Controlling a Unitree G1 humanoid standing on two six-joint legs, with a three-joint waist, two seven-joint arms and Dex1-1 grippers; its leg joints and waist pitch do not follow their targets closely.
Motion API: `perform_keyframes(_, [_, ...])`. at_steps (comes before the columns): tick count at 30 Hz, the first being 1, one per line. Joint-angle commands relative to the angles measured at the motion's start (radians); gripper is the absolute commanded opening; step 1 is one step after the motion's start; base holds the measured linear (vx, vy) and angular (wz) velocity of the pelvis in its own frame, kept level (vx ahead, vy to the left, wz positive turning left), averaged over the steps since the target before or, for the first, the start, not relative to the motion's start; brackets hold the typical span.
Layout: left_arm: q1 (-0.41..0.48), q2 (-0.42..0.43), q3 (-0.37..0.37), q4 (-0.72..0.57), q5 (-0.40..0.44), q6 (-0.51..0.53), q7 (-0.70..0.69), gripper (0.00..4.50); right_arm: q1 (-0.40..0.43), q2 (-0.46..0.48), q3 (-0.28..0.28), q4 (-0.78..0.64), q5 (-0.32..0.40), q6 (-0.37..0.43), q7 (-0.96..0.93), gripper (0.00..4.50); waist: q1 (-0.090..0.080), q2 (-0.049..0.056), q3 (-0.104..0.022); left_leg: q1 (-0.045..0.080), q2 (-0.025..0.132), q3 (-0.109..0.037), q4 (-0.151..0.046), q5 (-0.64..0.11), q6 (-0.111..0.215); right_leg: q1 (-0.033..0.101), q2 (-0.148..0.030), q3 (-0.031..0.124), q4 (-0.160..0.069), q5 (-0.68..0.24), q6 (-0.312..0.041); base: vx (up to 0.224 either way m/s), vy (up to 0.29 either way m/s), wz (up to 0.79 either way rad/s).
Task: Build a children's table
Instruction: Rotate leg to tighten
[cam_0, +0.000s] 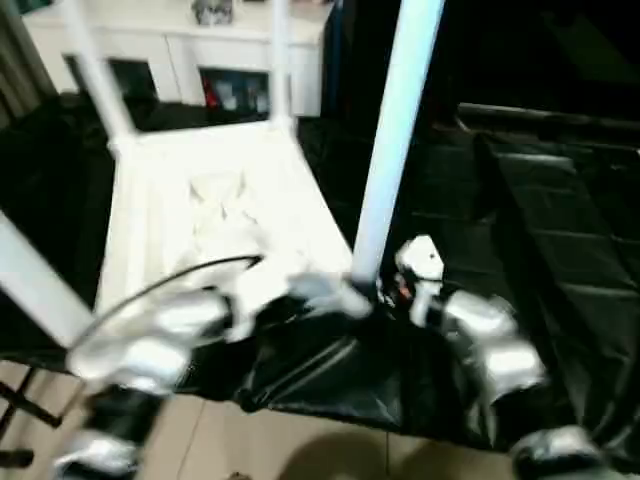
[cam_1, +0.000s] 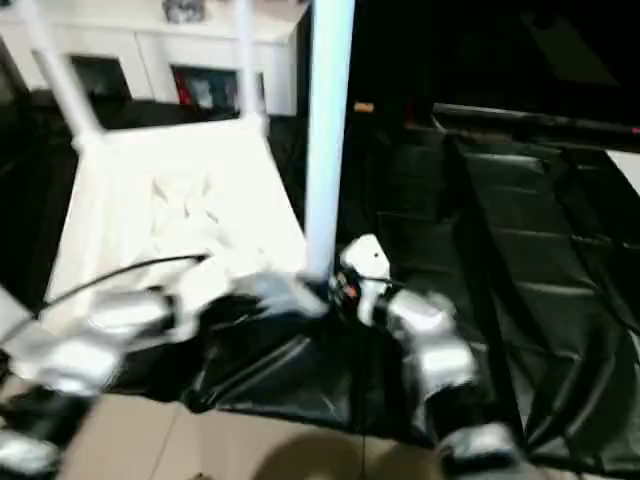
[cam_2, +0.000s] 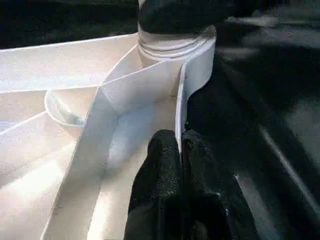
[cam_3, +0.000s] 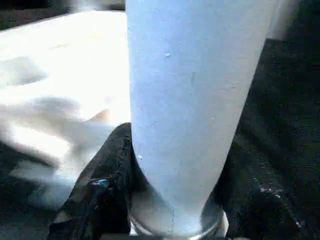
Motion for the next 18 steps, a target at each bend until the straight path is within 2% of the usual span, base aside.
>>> perform_keyframes(1, [-0.061,-0.105,-0.026,0.043,0.007,0.018,0.170,0.00,0.014,0.107,0.142,0.050,-0.075,0.041,-0.051,1.97,-0.009,-0.006,-0.025,0.026,0.026,-0.037,-0.085,-0.490,-0.040,-0.002,-0.047,0.021,-0.126,-0.677,-0.059,-0.057,0.014,-0.01])
perform_keyframes(2, [-0.071,-0.117,-0.019,0.050,0.005,0.019,0.182,0.00,0.000,0.118,0.141,0.057,-0.079,0.038,-0.071,1.97,-0.013,-0.005,-0.027,0.033,0.022,-0.040,-0.080,-0.514,-0.033,-0.004,-0.047,0.010,-0.136,-0.706,-0.044,-0.068,0.022,0.00])
perform_keyframes(3, [-0.078,-0.124,-0.015,0.055,0.005,0.019,0.188,0.00,-0.008,0.125,0.139,0.060,-0.080,0.036,-0.083,1.97,-0.014,-0.004,-0.027,0.032,0.021,-0.041,-0.081,-0.519,-0.028,-0.002,-0.046,0.007,-0.138,-0.709,-0.039,-0.068,0.022,0.00])
perform_keyframes(4, [-0.080,-0.125,-0.011,0.055,0.006,0.014,0.188,0.00,-0.016,0.128,0.135,0.060,-0.082,0.030,-0.097,1.97,-0.015,0.007,-0.029,0.028,0.022,-0.046,-0.087,-0.525,-0.022,0.005,-0.047,0.003,-0.140,-0.689,-0.037,-0.056,0.034,-0.02])
perform_keyframes(5, [-0.080,-0.125,-0.011,0.055,0.006,0.014,0.188,0.00,-0.016,0.128,0.135,0.060,-0.082,0.030,-0.097,1.97,-0.021,0.007,-0.028,0.023,0.024,-0.050,-0.095,-0.539,-0.017,0.009,-0.044,-0.001,-0.142,-0.655,-0.041,0.000,0.000,0.00])
perform_keyframes(6, [-0.079,-0.121,-0.011,0.054,0.009,0.007,0.180,0.00,-0.020,0.129,0.126,0.054,-0.077,0.022,-0.103,1.97,-0.021,0.011,-0.032,0.016,0.027,-0.056,-0.104,-0.533,-0.014,0.019,-0.046,0.003,-0.134,-0.603,-0.055,0.000,0.000,0.00])
perform_keyframes(7, [-0.070,-0.108,-0.013,0.044,0.005,-0.008,0.149,0.00,-0.018,0.120,0.115,0.036,-0.061,0.018,-0.083,2.31,-0.021,0.016,-0.032,0.016,0.029,-0.057,-0.106,-0.537,-0.013,0.019,-0.047,0.004,-0.134,-0.582,-0.066,0.000,0.000,0.00])
perform_keyframes(8, [-0.054,-0.085,-0.018,0.024,-0.002,-0.028,0.100,0.00,-0.010,0.100,0.104,0.002,-0.039,0.018,-0.041,2.66,-0.024,0.012,-0.033,0.015,0.030,-0.056,-0.108,-0.543,-0.012,0.020,-0.047,0.005,-0.134,-0.551,-0.079,0.000,0.000,0.00])
perform_keyframes(10, [-0.038,-0.068,-0.021,0.005,-0.013,-0.044,0.061,0.00,-0.003,0.081,0.099,-0.026,-0.026,0.025,-0.006,2.73,-0.024,0.011,-0.032,0.010,0.029,-0.055,-0.109,-0.536,-0.006,0.021,-0.051,0.011,-0.130,-0.531,-0.092,0.000,0.000,0.00])
perform_keyframes(12, [-0.027,-0.052,-0.020,-0.005,-0.021,-0.057,0.034,0.00,-0.001,0.053,0.102,-0.047,-0.019,0.029,0.020,2.87,-0.019,0.008,-0.037,0.005,0.032,-0.051,-0.109,-0.486,0.003,0.024,-0.055,0.020,-0.121,-0.469,-0.118,0.000,0.000,0.00])
perform_keyframes(13, [-0.019,-0.041,-0.019,-0.015,-0.032,-0.066,0.010,0.00,-0.004,0.032,0.104,-0.054,-0.015,0.026,0.043,3.12,-0.018,0.004,-0.037,0.003,0.033,-0.048,-0.108,-0.471,0.006,0.025,-0.054,0.022,-0.119,-0.447,-0.126,0.000,0.000,0.00])
perform_keyframes(15, [-0.006,-0.020,-0.019,-0.033,-0.041,-0.065,-0.018,0.00,-0.007,-0.004,0.108,-0.065,-0.008,0.026,0.088,3.19,-0.011,0.002,-0.041,0.001,0.033,-0.042,-0.104,-0.417,0.022,0.029,-0.056,0.026,-0.109,-0.385,-0.152,0.000,0.000,0.00])
perform_keyframes(16, [0.003,0.006,-0.017,-0.046,-0.055,-0.079,-0.057,0.00,-0.013,-0.040,0.111,-0.075,0.008,0.029,0.150,3.19,-0.008,0.000,-0.041,-0.002,0.033,-0.038,-0.102,-0.373,0.036,0.032,-0.056,0.028,-0.105,-0.344,-0.167,0.000,0.000,0.00])
perform_keyframes(17, [0.015,0.033,-0.010,-0.064,-0.076,-0.085,-0.104,0.00,-0.022,-0.081,0.116,-0.081,0.021,0.032,0.222,3.40,-0.007,-0.004,-0.043,-0.009,0.034,-0.037,-0.098,-0.339,0.050,0.037,-0.056,0.029,-0.099,-0.322,-0.177,0.000,0.000,0.00])
perform_keyframes(18, [0.016,0.035,-0.010,-0.066,-0.077,-0.085,-0.107,0.00,-0.023,-0.085,0.116,-0.081,0.022,0.032,0.227,3.40,-0.005,-0.003,-0.043,-0.010,0.033,-0.034,-0.094,-0.320,0.058,0.034,-0.056,0.030,-0.098,-0.325,-0.182,0.000,0.000,0.00])
